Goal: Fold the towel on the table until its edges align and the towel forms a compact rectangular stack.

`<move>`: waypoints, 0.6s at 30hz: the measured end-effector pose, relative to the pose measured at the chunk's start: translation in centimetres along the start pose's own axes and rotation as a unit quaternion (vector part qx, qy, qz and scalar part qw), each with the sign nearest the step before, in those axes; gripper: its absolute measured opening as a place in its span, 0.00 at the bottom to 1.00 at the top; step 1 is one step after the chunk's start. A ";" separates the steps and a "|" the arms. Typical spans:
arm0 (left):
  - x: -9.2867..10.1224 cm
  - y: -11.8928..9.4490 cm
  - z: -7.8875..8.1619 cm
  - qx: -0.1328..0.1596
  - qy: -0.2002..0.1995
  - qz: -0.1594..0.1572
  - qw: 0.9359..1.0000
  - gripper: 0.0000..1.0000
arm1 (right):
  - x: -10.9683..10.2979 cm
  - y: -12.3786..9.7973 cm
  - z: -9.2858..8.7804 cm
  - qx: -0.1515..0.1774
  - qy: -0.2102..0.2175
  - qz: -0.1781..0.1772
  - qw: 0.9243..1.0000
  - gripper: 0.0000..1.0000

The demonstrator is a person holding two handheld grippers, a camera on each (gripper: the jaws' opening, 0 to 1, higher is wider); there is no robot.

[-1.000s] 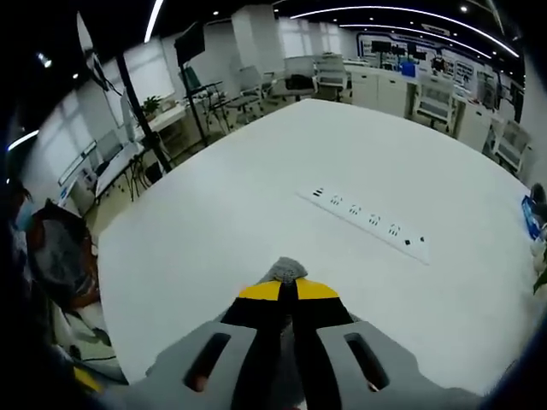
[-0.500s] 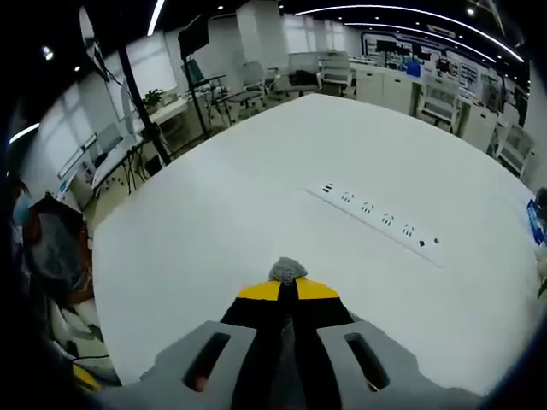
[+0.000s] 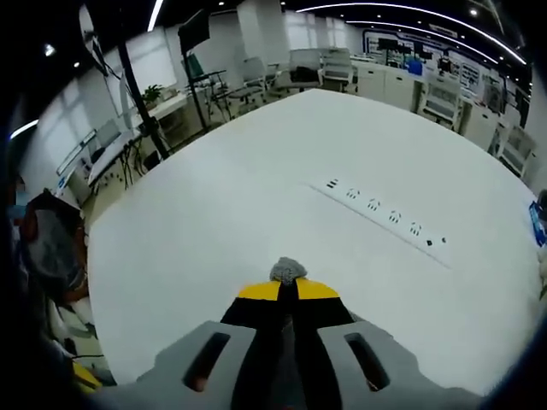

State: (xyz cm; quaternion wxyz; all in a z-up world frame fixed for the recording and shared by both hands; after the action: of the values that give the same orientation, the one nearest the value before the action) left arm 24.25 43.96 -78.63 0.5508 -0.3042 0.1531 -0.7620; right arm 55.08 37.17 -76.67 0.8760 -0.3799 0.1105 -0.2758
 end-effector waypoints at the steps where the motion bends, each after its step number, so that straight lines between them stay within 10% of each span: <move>1: 0.1 0.0 -0.2 0.000 0.000 -0.001 1.000 0.04 | 0.0 0.1 0.0 -0.001 0.000 0.000 1.000 0.01; 18: -2.0 0.7 -1.7 -0.020 -0.033 -0.003 0.999 0.04 | -1.1 2.5 -0.1 -0.020 -0.021 -0.003 1.000 0.02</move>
State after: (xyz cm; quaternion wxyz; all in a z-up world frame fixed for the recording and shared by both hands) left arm 24.14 45.44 -80.96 0.5469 -0.3408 0.1488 -0.7501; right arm 55.13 39.13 -78.52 0.8697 -0.4031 0.0965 -0.2680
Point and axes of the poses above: the point that each gripper's makers call its tool centre point, and the gripper's own axes: y roughly forward along the fingers, x roughly to its right, z roughly out of its top, the point moved 7 cm from there along -y, roughly backward along the fingers, and after that the axes turned 11 degrees about -y, right-handed, at the moved point
